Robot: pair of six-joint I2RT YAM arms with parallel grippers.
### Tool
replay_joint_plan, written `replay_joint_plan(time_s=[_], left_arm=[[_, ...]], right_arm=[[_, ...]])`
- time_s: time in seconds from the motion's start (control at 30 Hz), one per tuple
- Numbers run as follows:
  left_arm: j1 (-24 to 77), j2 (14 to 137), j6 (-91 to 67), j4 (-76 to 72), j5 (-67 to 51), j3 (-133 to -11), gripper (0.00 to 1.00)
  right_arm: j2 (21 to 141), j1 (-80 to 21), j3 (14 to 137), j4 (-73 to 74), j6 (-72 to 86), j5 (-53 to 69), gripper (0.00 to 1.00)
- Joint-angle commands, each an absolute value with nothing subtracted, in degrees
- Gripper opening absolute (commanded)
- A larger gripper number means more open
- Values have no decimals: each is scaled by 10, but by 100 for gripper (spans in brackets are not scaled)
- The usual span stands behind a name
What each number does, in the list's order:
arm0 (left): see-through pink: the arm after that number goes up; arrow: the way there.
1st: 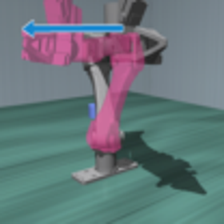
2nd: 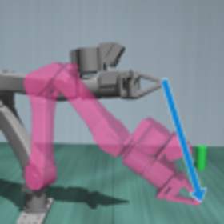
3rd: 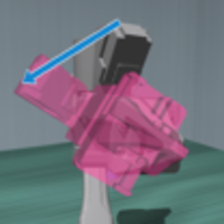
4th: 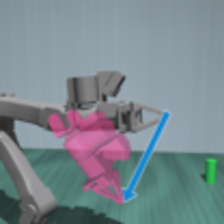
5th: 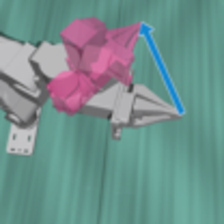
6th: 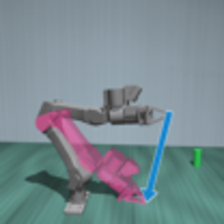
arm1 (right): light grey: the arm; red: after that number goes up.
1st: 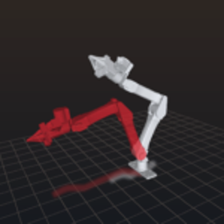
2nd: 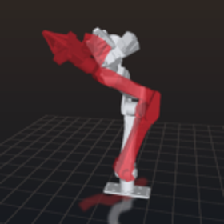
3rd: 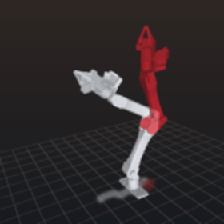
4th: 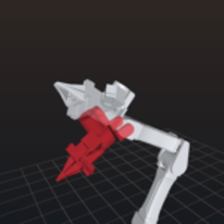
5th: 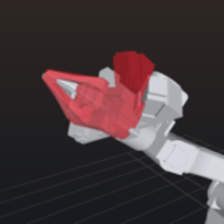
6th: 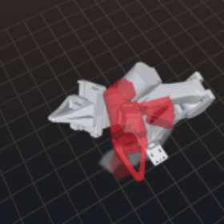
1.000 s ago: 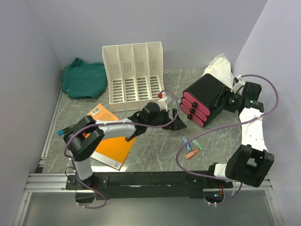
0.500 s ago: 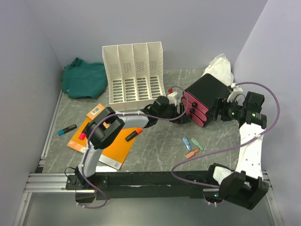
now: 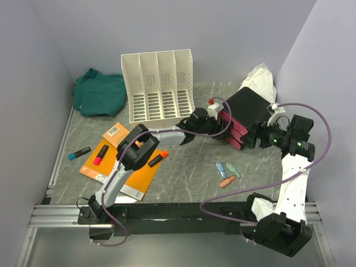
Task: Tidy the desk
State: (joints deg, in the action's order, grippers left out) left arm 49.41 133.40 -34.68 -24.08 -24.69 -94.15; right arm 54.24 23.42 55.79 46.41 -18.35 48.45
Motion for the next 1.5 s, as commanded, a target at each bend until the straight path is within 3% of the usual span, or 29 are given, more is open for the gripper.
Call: replay_joint_plan(time_s=[0.0, 0.17, 0.5, 0.73, 0.93, 1.17, 1.3, 1.47], left_arm=[[490, 1353, -330, -250, -257, -993, 61], [489, 1361, -322, -238, -243, -1009, 58], [488, 1318, -320, -279, -255, -951, 14], [489, 1198, -306, -328, -260, -772, 10], [490, 1124, -320, -347, -257, -647, 22], [489, 1085, -328, -323, -209, -628, 61], [488, 1035, -314, -305, -173, -606, 76], [487, 929, -281, -270, -99, -537, 85]], right_arm=[[530, 243, 555, 456, -194, 511, 86], [527, 247, 555, 457, -194, 520, 86], [531, 248, 570, 487, -216, 527, 86], [532, 248, 592, 549, -285, 529, 86], [526, 232, 594, 613, -372, 518, 86], [492, 122, 539, 587, -401, 416, 86], [466, 101, 492, 583, -485, 396, 87], [471, 90, 448, 578, -557, 362, 88]])
